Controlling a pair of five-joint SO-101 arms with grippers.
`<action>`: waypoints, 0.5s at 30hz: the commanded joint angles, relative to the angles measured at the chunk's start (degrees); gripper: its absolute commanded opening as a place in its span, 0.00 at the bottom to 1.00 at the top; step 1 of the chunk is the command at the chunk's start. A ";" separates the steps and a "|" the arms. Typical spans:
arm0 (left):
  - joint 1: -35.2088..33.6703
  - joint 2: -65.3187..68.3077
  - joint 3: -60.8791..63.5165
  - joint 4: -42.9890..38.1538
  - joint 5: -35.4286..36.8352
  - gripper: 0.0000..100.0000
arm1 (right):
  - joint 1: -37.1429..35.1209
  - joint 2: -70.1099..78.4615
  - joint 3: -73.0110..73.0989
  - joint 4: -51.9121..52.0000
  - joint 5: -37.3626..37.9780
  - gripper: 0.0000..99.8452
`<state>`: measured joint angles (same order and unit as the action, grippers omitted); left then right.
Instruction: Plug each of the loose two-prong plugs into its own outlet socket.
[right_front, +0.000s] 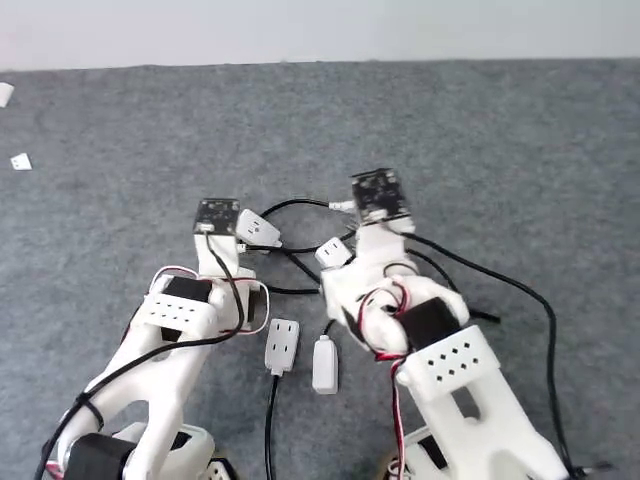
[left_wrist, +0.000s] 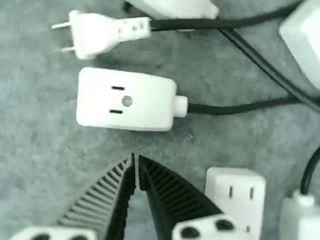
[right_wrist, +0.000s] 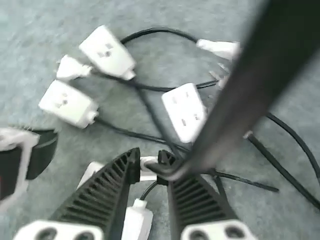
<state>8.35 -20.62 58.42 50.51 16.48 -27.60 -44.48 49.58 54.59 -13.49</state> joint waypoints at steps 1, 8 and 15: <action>-0.26 -1.58 -1.89 -1.67 7.21 0.01 | 1.71 0.04 -0.70 -1.27 -2.37 0.01; 8.79 -1.58 1.10 -2.90 9.76 0.01 | 2.68 1.80 -1.32 -2.59 -2.73 0.01; 14.59 -11.52 6.46 -2.64 5.98 0.01 | 7.25 10.77 -8.88 2.24 -2.73 0.01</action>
<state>20.75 -25.98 63.87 48.75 23.96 -21.19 -35.87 46.07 55.82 -15.69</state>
